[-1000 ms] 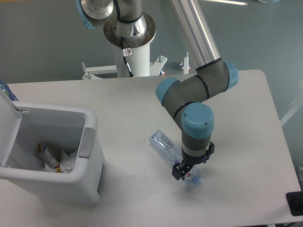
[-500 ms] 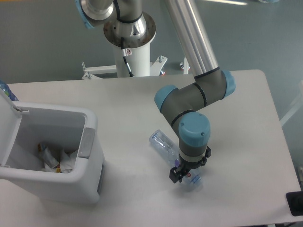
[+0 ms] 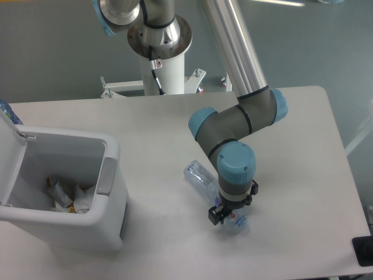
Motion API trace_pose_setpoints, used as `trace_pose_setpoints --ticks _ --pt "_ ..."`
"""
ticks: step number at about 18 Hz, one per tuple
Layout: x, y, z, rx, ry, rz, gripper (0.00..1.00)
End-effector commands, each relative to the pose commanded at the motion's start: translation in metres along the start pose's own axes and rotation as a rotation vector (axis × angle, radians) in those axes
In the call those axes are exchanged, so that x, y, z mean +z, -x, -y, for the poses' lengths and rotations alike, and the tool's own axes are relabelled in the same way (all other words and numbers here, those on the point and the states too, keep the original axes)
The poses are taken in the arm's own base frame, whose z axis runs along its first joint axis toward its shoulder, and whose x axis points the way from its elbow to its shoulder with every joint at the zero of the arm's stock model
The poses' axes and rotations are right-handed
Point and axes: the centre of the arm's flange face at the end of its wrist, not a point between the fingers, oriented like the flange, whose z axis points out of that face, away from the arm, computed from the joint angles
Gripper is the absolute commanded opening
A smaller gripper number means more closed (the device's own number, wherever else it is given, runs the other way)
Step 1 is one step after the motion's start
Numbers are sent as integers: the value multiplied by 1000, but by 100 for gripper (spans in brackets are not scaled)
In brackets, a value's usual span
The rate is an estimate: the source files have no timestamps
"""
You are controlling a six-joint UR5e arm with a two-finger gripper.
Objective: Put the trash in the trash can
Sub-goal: 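Rotate the gripper to align with the bottle's length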
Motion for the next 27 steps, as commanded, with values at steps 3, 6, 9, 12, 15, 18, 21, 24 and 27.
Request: trace_pose_setpoints --ticks 3,6,9,12,15,18,21,24,27 --pt "-4 -1 -2 3 4 2 85" --pt "-4 -1 -5 5 8 7 85" --pt "-3 1 -5 5 8 19 85" --pt "-2 1 -6 6 11 28 77" --pt "-3 2 -5 6 8 29 70" --pt "-4 2 -5 6 6 29 66" --pt "-5 2 -5 5 2 28 61" --pt "-5 2 -5 5 2 28 61" --pt "-7 2 -4 5 -1 27 61"
